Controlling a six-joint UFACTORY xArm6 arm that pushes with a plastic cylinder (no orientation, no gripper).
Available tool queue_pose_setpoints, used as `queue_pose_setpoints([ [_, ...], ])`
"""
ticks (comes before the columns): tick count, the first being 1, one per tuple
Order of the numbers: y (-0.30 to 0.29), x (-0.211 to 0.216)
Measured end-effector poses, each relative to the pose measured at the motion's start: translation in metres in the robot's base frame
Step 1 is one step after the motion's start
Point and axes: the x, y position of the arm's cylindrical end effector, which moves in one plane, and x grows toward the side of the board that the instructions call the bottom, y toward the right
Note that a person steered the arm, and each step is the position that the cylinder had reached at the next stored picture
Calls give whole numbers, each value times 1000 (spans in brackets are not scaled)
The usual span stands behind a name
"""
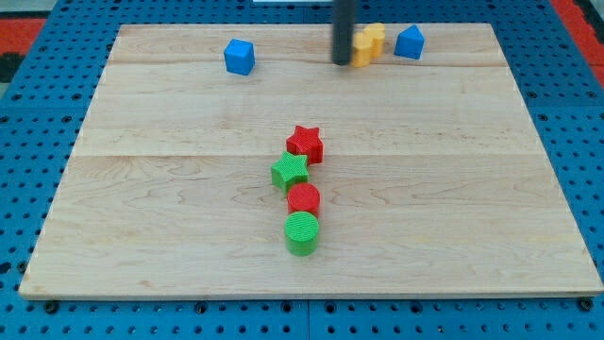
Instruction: Push the yellow hexagon and yellow heart slightly down
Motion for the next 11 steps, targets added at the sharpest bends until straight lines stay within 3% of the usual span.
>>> queue_pose_setpoints([
  [1,50,26],
  [2,153,1],
  [3,194,-89],
  [4,179,-92],
  [5,72,-92],
  [6,5,-90],
  [9,9,21],
  [10,35,-16],
  [11,-35,-43],
])
